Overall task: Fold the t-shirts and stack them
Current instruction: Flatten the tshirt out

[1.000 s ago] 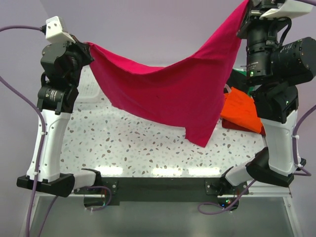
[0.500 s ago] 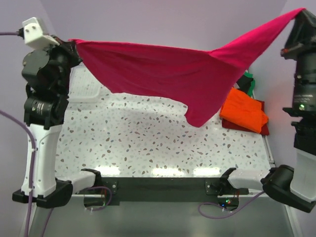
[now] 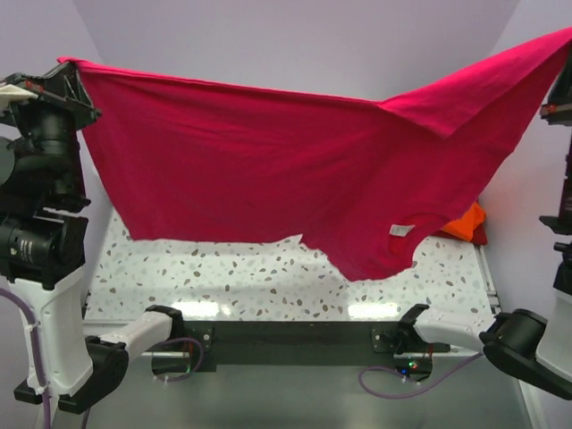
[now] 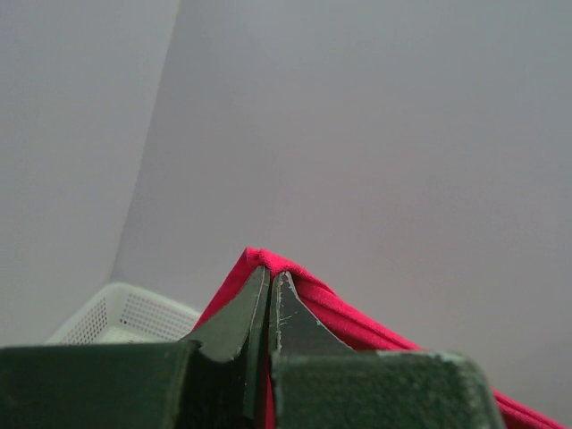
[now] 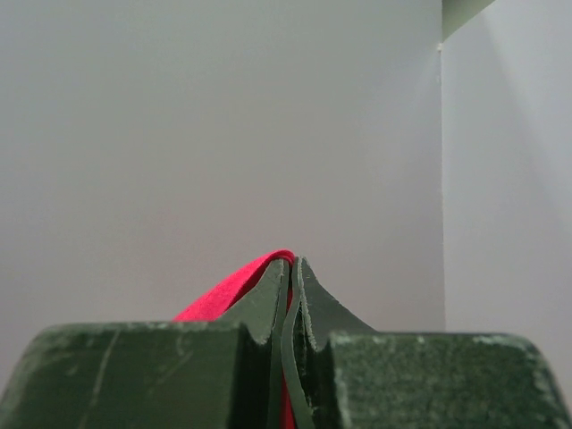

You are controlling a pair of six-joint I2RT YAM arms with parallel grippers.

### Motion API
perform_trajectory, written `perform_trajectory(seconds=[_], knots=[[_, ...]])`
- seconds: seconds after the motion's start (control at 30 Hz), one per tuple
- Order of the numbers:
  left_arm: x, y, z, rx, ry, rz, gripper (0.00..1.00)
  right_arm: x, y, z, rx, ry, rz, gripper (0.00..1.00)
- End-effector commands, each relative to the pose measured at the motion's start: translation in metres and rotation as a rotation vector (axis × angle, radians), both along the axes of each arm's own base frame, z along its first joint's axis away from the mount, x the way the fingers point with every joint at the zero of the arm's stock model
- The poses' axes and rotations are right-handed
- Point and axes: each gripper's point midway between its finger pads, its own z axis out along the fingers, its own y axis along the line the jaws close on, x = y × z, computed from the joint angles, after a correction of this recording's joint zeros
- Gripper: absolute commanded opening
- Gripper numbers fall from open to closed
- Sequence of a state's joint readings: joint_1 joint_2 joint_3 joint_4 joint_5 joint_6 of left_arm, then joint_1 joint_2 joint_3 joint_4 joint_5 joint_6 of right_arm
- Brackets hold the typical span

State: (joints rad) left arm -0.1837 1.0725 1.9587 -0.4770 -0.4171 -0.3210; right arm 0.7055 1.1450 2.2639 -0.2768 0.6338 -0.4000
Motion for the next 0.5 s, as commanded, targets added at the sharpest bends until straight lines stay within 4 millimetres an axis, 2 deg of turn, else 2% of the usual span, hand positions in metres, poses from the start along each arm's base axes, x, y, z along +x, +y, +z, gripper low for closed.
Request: perform_trajectory(seconds=[0.0, 0.1, 0.2, 0.23, 0.27, 0.37, 0.47], knots=[[0.047, -0.001, -0.016, 0.027, 0.065, 0.045, 0.0, 0.033, 0.027, 0.003, -0.066, 0.004, -0.037, 0.0], [0.072, -0.005, -0.028, 0.033, 0.098, 0.048, 0.0, 0.054, 0.044, 0.001, -0.096, 0.016, -0.049, 0.0], [0.096, -0.007, -0.039, 0.038, 0.128, 0.062, 0.0, 0.071, 0.055, -0.001, -0.109, 0.025, -0.076, 0.0], [0.102, -0.008, -0.04, 0.041, 0.133, 0.063, 0.0, 0.072, 0.054, 0.002, -0.105, 0.017, -0.083, 0.0], [0.111, -0.01, -0.043, 0.044, 0.143, 0.063, 0.0, 0.081, 0.061, 0.0, -0.118, 0.029, -0.09, 0.0], [0.126, -0.011, -0.047, 0.048, 0.155, 0.069, 0.0, 0.083, 0.062, 0.006, -0.115, 0.018, -0.099, 0.0], [0.131, -0.011, -0.047, 0.047, 0.155, 0.071, 0.0, 0.087, 0.066, 0.007, -0.121, 0.015, -0.1, 0.0]])
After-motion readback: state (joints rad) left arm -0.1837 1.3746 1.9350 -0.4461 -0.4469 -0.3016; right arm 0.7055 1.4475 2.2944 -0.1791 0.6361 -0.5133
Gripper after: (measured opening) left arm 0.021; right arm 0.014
